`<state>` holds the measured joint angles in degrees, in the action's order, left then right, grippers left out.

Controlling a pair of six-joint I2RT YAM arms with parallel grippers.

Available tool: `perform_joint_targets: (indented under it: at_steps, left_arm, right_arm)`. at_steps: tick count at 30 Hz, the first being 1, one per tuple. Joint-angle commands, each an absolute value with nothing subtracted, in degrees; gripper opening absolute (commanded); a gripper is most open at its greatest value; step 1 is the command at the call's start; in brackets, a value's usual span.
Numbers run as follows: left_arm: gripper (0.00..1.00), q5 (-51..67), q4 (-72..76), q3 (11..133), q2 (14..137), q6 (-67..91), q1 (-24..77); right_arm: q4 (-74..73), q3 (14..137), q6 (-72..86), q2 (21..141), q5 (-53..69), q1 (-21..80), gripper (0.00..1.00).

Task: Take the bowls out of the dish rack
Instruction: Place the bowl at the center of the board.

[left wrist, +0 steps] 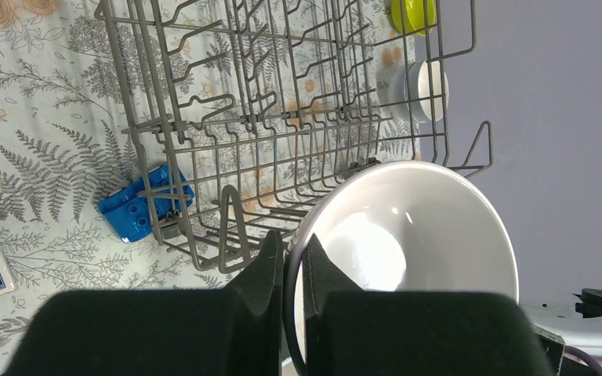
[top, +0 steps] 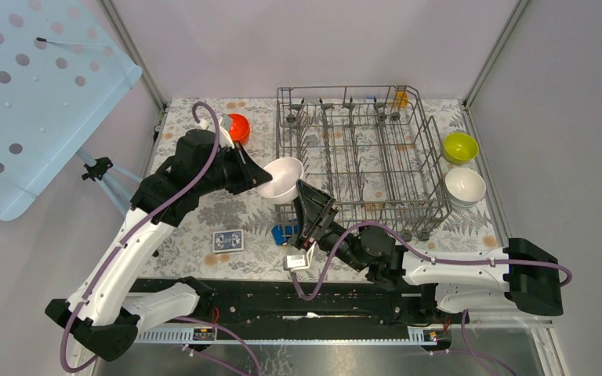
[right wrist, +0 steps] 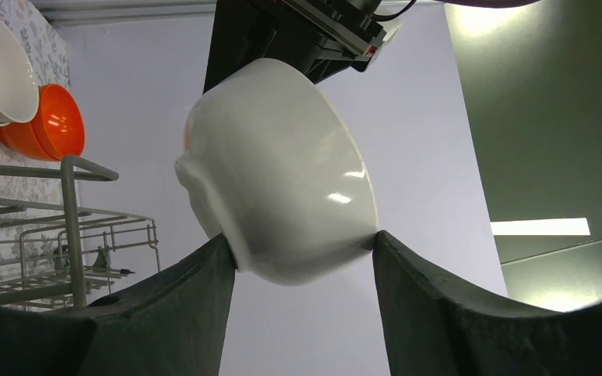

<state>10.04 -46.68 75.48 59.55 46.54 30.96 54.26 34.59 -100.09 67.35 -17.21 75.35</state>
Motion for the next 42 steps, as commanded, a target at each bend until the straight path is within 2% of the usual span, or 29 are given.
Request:
perform_joint_targets:
  at_steps: [1,4,11,12,16,22,31,34,36,38,42]
  left_arm:
    - [0.00,13.3,-39.0,75.9,57.1,50.3,30.8]
    - [0.00,12.9,-37.9,76.3,56.8,51.4,30.8]
    - [0.00,9.8,-37.2,78.9,56.7,54.1,30.8]
    - [0.00,9.8,-36.7,79.0,56.5,54.6,30.8]
    - [0.00,9.4,-35.4,79.1,56.0,56.0,30.7]
    - [0.00,5.5,-35.6,80.1,54.3,56.0,30.8]
    - [0.00,-16.3,-41.4,88.0,52.4,48.6,30.7]
    - [0.00,-22.4,-42.2,88.7,51.9,45.0,30.7]
    - [0.00,-26.7,-42.7,87.5,51.1,42.8,30.7]
    - [0.00,-29.6,-42.7,85.0,50.2,41.4,30.8]
    - [0.00,-31.4,-42.7,77.1,47.5,40.5,30.8]
  right_arm:
    - [56.3,37.2,-97.9,67.6,-20.4,75.9,0.35]
    - [55.8,37.3,-96.5,67.8,-21.1,76.1,0.54]
    - [53.9,38.0,-93.4,68.2,-21.5,77.5,0.80]
    - [53.5,38.1,-93.2,68.3,-21.7,77.8,0.87]
    - [53.3,38.3,-92.4,69.0,-22.3,78.6,0.99]
    - [53.9,38.1,-90.9,68.9,-23.2,80.3,1.00]
    - [47.4,41.7,-78.1,68.6,-33.4,90.0,1.00]
    - [41.5,45.1,-65.4,68.5,-36.9,92.2,1.00]
    - [34.3,49.9,-50.2,68.4,-39.3,92.7,1.00]
    - [23.9,54.6,-35.7,67.8,-40.3,92.8,1.00]
    - [15.0,59.8,-14.5,66.1,-42.1,92.6,1.00]
